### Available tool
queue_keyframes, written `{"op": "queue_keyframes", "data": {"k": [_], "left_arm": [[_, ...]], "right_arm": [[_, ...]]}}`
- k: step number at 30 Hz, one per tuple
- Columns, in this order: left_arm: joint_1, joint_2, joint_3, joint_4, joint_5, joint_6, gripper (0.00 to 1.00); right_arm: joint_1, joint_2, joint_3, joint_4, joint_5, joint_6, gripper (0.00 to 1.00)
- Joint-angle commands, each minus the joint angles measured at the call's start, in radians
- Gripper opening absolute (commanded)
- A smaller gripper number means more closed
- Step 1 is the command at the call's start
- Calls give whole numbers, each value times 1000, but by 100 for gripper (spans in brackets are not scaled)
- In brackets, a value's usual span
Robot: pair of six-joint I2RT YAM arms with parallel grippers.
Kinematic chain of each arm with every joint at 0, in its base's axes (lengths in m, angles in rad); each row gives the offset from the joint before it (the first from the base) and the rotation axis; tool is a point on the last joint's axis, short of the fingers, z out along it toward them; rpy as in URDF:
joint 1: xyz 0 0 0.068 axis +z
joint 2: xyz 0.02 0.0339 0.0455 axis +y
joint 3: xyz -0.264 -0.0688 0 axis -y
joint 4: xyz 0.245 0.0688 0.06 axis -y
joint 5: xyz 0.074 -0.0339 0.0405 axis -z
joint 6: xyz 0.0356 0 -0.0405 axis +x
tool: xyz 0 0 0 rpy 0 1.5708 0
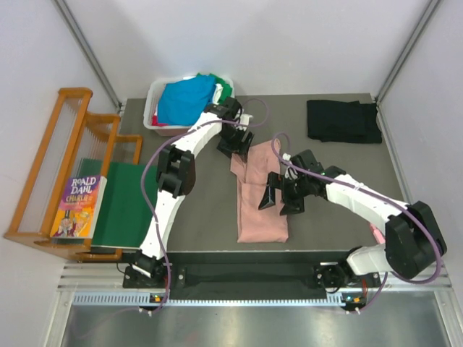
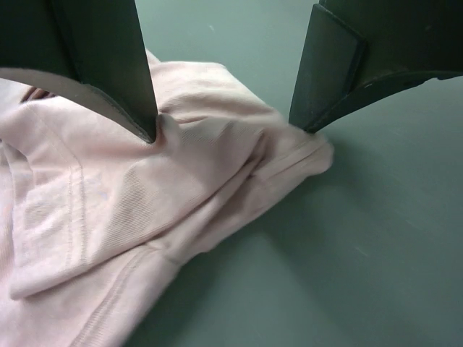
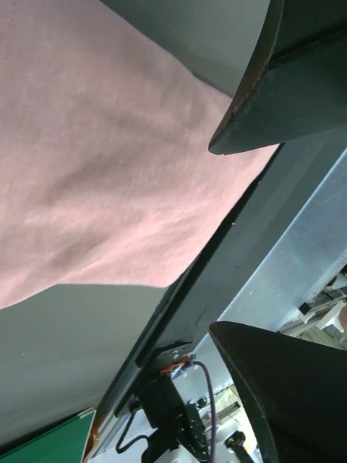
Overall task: Fold and stack the t-shirts
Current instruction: Fold the tshirt
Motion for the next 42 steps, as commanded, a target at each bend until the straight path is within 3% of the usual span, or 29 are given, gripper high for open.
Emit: {"op": "queue_keyframes", "data": {"k": [1,5,8,15,24,31,42], "left_arm": [[30,86,35,135,-28,27,79],[36,82,58,139,-17,20,80],[50,28,23,100,65,20,78],[55,-408,-402,149,133,96,80],[-54,-774,-693,59,153,241,87],[-215,-771,-859,31,167,265,82],[-246,-762,-1019,120,211,179,76]], "right_arm": [[-20,43,-4,89,-29,10,98],[-24,74,-2,123,-48,15,98],[-26,79,-1,129,-54,18,97],[-26,31,16,64,-50,-23,97],[-35,-38,9,-58,-5,-93,98],[-59,-102,-86,-123,38,-109,97],[-115,-170,-237,-91,21,-80,86]]}}
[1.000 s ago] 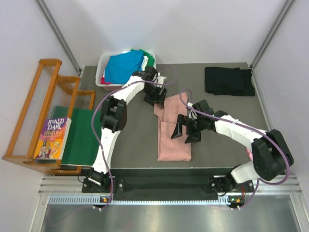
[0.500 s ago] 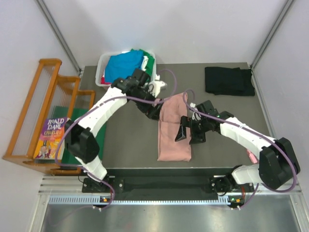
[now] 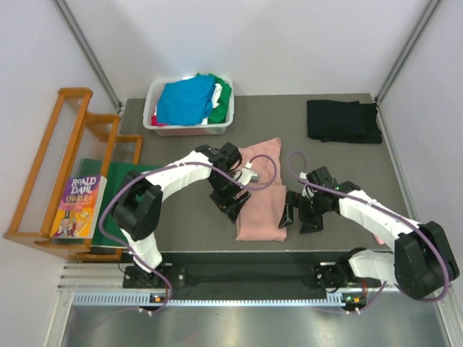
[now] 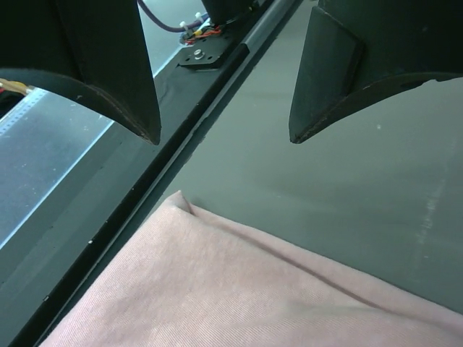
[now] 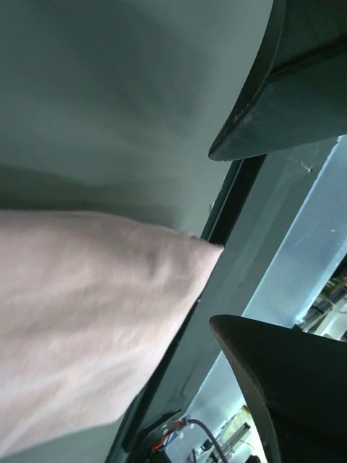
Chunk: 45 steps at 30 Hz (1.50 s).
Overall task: Fold and stack the t-shirts
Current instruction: Fold the tshirt
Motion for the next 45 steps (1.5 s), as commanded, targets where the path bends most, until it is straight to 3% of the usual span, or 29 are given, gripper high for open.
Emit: {"op": "queue_keyframes", "data": {"k": [1,10,22,28,35,39,40,42,45], "left_arm": [[-27,-22,-18,37,52,-36,76],[-113,-7,-64,133,48,-134,77],[-116,1,-151,292,-58,-307,71],[-116,-11,-222,348,-40,-329,65],[-117,2,-217,342,15,-330,48],[-117,31,-168,310,52,-326,25],[-117,42,-138,289,69,-321,24],[-131,82,-111,261,107,-315,24],[-175,82,-102,247,107,-315,50]], "right_arm": [[-11,-35,-58,36,-26,15,84],[-11,-32,-136,123,-72,66,73],[-9,67,-118,293,-127,157,63],[-9,78,-133,341,-136,189,56],[-9,106,-132,339,-144,190,46],[-9,97,-138,332,-145,190,44],[-9,95,-138,329,-142,190,44],[-9,91,-139,326,-141,189,43],[-9,80,-136,312,-142,187,43]]}}
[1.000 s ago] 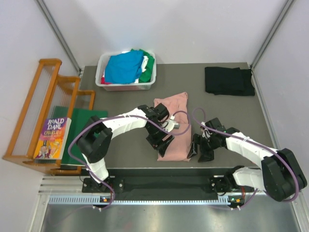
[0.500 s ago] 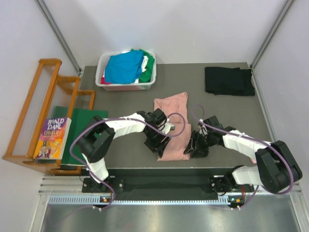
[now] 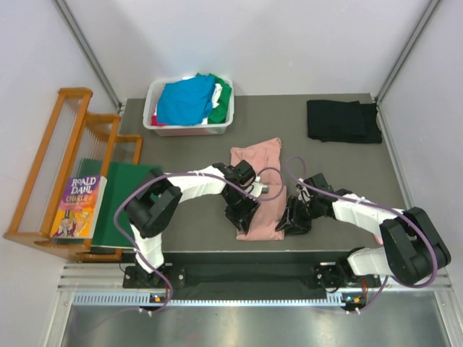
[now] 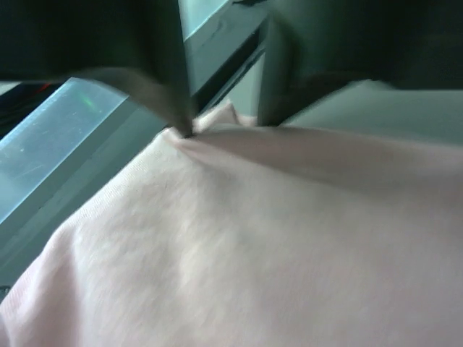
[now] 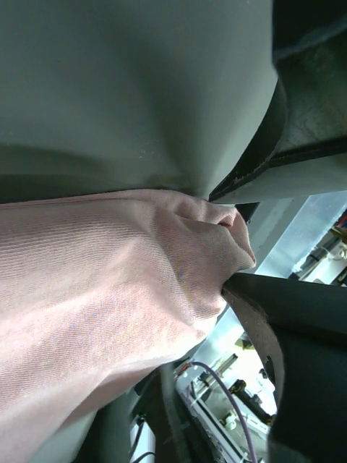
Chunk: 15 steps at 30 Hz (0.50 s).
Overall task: Fold and stack the t-shirts
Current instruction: Fold the tshirt
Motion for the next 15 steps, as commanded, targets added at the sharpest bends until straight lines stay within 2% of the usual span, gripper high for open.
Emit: {"op": "queue_keyframes", "data": {"k": [1,4,15], "left_arm": [[-63,-28,10,-27,49,-4,62],[-93,-106,-58,31,25,-10,79],[-78,-220,-139,14,-21,38,80]], "right_arm": [[-9,-29,6,9,-7,0,43],[-9,-55,14,-17,-4,-1,43],[6,-163,35,-118,-5,-18,43]]}}
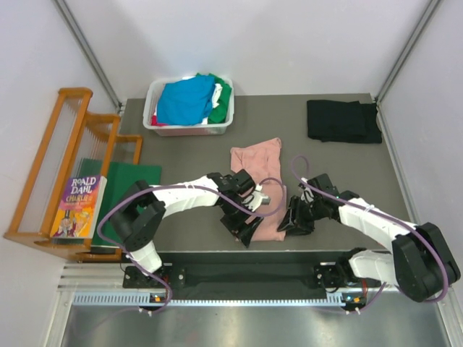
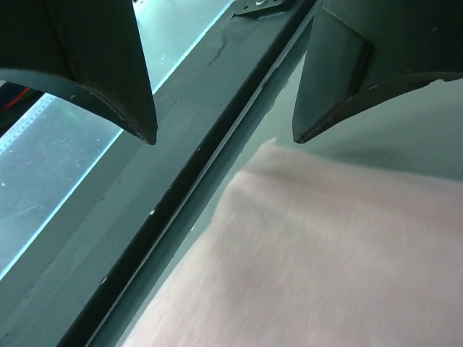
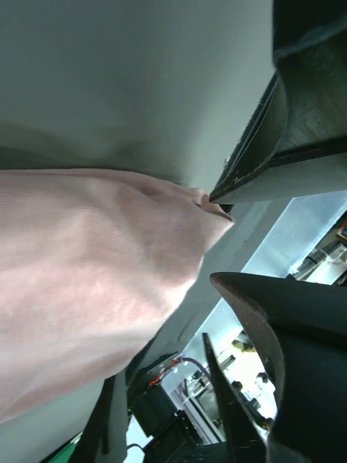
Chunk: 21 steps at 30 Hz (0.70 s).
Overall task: Fold and stack the t-shirts
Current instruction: Fold the tshirt
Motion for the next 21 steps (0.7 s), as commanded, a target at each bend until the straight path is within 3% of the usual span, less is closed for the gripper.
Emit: {"op": "queue_keyframes", "data": {"k": [1,11,21], "left_arm": [[18,-90,-63,24,-23,17,79],[44,-25,-71,84,-74,-6,76],[44,57,40,15,-96,-3,61]], "right_arm": [[7,-48,34,-44,-1,-16,43],[18,-18,-5,-11,8,-19,43],[19,25,-8,11,25,-40,37]]}}
